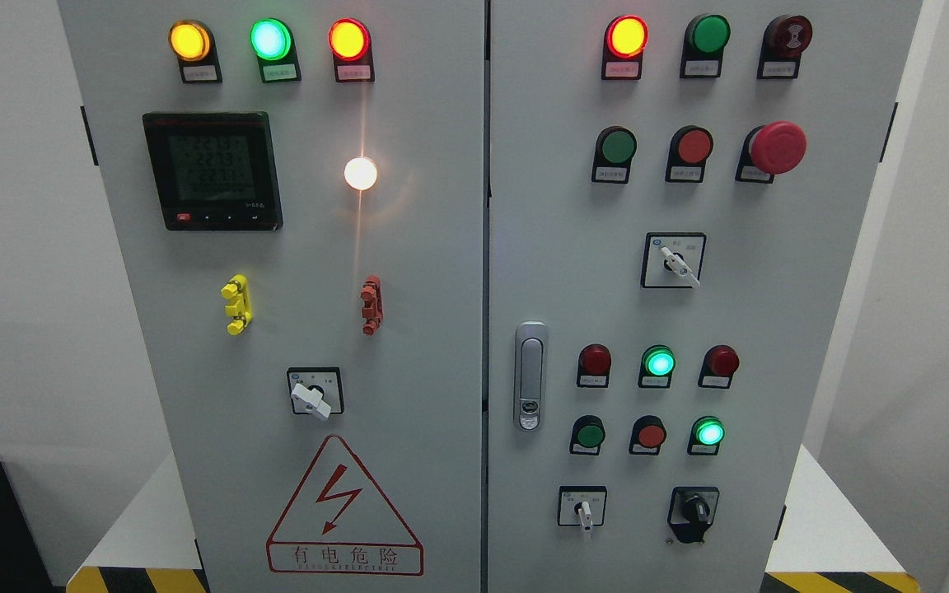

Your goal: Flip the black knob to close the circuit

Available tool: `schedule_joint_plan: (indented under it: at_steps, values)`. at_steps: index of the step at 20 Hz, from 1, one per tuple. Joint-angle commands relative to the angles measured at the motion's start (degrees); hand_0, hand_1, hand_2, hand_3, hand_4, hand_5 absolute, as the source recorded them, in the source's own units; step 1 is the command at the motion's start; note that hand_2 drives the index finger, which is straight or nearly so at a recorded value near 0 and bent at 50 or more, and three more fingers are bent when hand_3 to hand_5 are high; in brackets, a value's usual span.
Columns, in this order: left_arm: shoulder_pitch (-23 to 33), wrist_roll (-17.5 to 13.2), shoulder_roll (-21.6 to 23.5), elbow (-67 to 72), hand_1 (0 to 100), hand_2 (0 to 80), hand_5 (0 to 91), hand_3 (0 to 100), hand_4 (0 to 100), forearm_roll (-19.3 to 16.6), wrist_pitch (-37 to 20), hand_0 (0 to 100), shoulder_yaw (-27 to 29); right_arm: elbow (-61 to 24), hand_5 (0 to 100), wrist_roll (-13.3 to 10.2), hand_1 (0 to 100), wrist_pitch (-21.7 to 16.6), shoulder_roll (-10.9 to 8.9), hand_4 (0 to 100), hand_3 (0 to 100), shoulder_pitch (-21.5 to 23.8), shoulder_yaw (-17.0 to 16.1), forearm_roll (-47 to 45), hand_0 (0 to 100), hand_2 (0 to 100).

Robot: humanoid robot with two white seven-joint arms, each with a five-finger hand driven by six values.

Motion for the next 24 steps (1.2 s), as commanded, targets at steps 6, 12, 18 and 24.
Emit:
schedule_joint_plan:
  at_steps: [6,12,18,24]
  values:
    - [0.0,0.02,0.0,0.04,56,0.0,0.0,0,0,0.0,-0.05,12,0.02,-5.23,0,-1.78,1,0.58,0.11,0,0,0.2,2.03,1.31,0,0]
    - [0.0,0.02,0.0,-0.04,56,0.0,0.0,0,0,0.0,-0.05,12,0.02,-17.17,0,-9.07,1,0.76,-0.33,0,0,5.82,2.39,15.17,0,0]
    - [0.0,0.02,0.0,-0.04,56,0.0,0.0,0,0,0.0,-0.05,12,0.02,-31.59,0,-14.01,0,6.55,-0.24,0,1,9.69,2.13,32.68,0,0]
    - [0.0,0.02,0.0,0.04,56,0.0,0.0,0,0,0.0,-0.05,12,0.02,-41.0,1,-14.97,0,9.63,-0.33,19,19,10.31,1.6,41.12,0,9]
